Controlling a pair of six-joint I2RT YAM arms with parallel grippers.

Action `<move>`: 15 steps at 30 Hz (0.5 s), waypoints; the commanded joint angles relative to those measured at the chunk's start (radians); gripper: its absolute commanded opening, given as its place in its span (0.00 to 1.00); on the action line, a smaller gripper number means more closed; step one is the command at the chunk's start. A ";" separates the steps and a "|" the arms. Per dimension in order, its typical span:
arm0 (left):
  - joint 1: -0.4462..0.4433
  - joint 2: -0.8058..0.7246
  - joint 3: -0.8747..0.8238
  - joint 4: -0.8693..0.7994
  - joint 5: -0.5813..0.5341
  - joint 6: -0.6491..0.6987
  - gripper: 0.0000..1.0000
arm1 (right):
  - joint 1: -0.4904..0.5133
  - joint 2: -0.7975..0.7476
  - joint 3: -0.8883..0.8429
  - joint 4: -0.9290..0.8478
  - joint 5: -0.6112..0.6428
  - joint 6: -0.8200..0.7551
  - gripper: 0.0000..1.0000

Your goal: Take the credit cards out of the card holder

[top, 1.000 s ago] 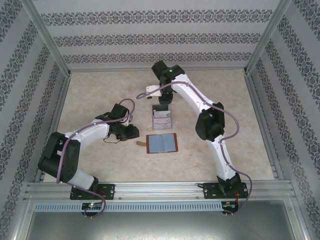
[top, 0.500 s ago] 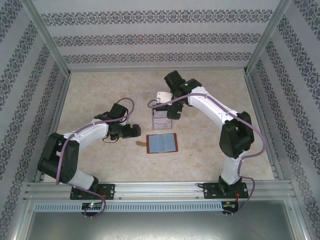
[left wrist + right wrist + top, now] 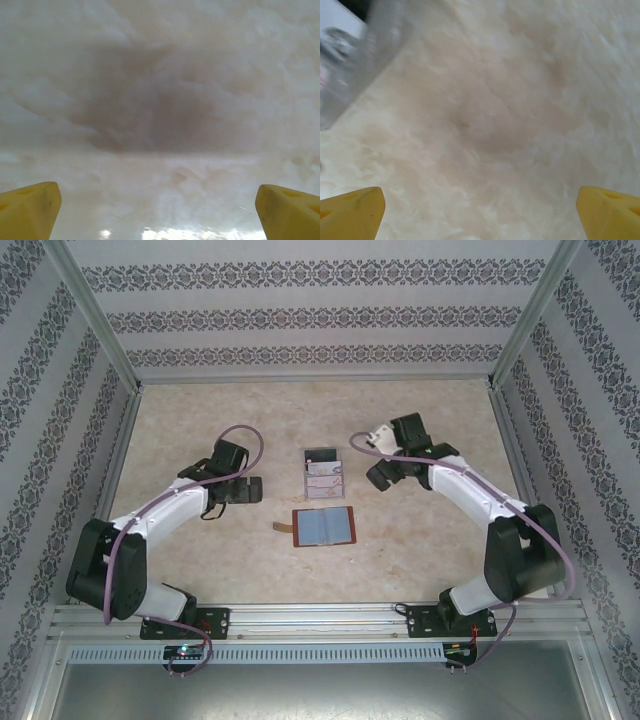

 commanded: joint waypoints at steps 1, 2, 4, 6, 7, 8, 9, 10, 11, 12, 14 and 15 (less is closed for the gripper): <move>0.021 -0.064 -0.050 0.077 -0.162 0.112 1.00 | -0.054 -0.076 -0.146 0.260 0.041 0.178 0.98; 0.028 -0.077 -0.074 0.118 -0.202 0.128 1.00 | -0.077 -0.097 -0.202 0.336 0.056 0.207 0.98; 0.043 -0.101 -0.119 0.202 -0.256 0.159 1.00 | -0.124 -0.123 -0.286 0.463 0.042 0.260 0.98; 0.062 -0.120 -0.161 0.291 -0.273 0.200 1.00 | -0.163 -0.128 -0.366 0.594 0.042 0.307 0.98; 0.070 -0.127 -0.183 0.343 -0.280 0.230 1.00 | -0.179 -0.123 -0.398 0.661 0.041 0.325 0.98; 0.076 -0.132 -0.220 0.427 -0.274 0.267 1.00 | -0.192 -0.113 -0.432 0.730 0.043 0.335 0.98; 0.084 -0.135 -0.254 0.506 -0.269 0.291 1.00 | -0.197 -0.100 -0.455 0.784 0.046 0.343 0.98; 0.094 -0.133 -0.295 0.596 -0.252 0.315 1.00 | -0.201 -0.085 -0.470 0.828 0.052 0.348 0.98; 0.107 -0.125 -0.337 0.694 -0.231 0.338 1.00 | -0.200 -0.083 -0.459 0.819 0.059 0.348 0.98; 0.116 -0.113 -0.369 0.777 -0.223 0.350 1.00 | -0.201 -0.078 -0.466 0.849 0.057 0.345 0.98; 0.138 -0.076 -0.438 0.970 -0.198 0.370 1.00 | -0.207 -0.061 -0.494 0.961 0.040 0.331 0.98; 0.145 -0.060 -0.453 1.039 -0.194 0.387 1.00 | -0.210 -0.047 -0.496 0.987 0.042 0.332 0.98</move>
